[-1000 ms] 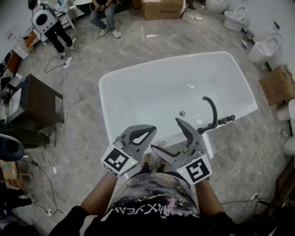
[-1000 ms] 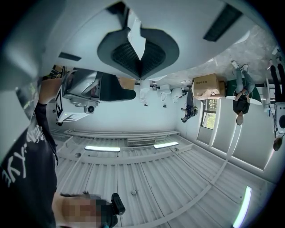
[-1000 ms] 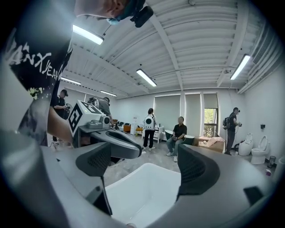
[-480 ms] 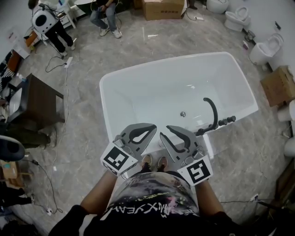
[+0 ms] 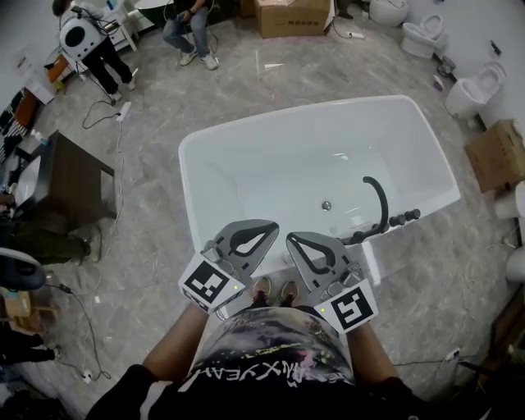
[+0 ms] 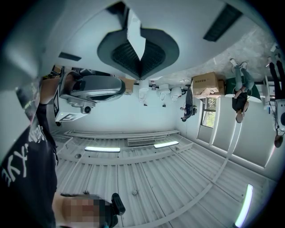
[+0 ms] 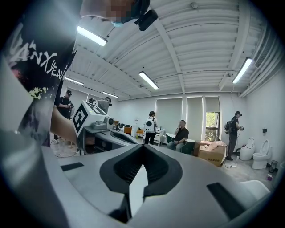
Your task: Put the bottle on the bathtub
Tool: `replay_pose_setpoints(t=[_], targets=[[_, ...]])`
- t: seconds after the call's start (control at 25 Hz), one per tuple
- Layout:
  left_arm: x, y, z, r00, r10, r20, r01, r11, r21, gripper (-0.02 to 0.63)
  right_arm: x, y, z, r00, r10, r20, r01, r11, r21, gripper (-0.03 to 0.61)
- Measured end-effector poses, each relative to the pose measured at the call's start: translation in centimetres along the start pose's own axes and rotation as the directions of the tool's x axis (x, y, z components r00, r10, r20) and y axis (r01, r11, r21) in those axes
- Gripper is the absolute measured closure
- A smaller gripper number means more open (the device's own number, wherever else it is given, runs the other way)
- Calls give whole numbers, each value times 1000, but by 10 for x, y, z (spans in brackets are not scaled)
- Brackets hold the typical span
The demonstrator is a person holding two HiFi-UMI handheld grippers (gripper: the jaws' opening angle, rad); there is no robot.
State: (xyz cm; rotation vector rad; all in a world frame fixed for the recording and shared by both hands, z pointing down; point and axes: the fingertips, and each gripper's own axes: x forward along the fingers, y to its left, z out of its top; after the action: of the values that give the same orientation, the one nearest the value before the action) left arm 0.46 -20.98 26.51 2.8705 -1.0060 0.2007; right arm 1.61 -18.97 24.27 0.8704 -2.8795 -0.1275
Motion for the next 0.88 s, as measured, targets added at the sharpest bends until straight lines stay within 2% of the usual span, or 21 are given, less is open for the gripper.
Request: replay_pose_setpoints(t=[0.16, 0.44, 0.6, 0.88], targets=[[4, 0, 0, 1000, 2, -4, -2, 1000, -2, 603, -2, 0, 0, 1000, 19, -1, -19, 1000, -6, 578], [6, 2, -3, 1000, 6, -19, -6, 1000, 1, 603, -2, 4, -8, 996, 59, -61, -61, 997, -44, 578], [6, 2, -3, 1000, 11, -11, -11, 1000, 1, 603, -1, 4, -4, 998, 54, -27, -55, 998, -26, 578], [4, 3, 1, 1000, 19, -14, -19, 1000, 5, 603, -2, 3, -4, 996, 65, -58, -68, 996, -53, 579]])
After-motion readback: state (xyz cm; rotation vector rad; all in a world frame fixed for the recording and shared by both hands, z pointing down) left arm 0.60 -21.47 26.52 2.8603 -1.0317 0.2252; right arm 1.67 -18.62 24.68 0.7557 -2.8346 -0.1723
